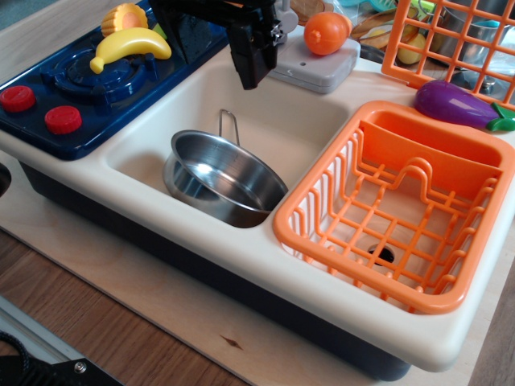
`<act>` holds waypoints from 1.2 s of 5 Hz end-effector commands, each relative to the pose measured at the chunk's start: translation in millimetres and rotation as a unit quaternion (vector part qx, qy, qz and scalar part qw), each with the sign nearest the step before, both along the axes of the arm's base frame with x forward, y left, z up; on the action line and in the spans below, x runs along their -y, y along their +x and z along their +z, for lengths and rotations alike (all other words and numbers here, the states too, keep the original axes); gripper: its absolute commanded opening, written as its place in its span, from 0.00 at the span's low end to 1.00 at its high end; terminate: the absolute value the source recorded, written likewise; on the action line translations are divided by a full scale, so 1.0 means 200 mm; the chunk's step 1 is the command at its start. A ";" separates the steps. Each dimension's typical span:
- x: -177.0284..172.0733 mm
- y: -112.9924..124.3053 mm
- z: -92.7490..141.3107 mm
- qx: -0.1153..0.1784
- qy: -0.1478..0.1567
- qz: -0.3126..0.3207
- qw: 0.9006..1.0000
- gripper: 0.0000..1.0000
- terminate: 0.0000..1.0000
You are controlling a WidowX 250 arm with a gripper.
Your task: Put pan from sink into drying rack
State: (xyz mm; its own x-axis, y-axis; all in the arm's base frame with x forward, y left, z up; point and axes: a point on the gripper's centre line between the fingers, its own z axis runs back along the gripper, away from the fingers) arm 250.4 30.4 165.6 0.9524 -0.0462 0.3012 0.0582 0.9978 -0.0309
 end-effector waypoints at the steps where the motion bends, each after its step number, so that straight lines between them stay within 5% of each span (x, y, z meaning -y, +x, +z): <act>1: 0.00 0.00 0.00 0.000 0.000 0.000 1.000 1.00 0.00; 3: -0.02 -0.03 -0.03 -0.014 0.022 0.134 0.991 1.00 0.00; 6: -0.10 -0.15 -0.12 -0.045 -0.012 0.229 0.972 1.00 0.00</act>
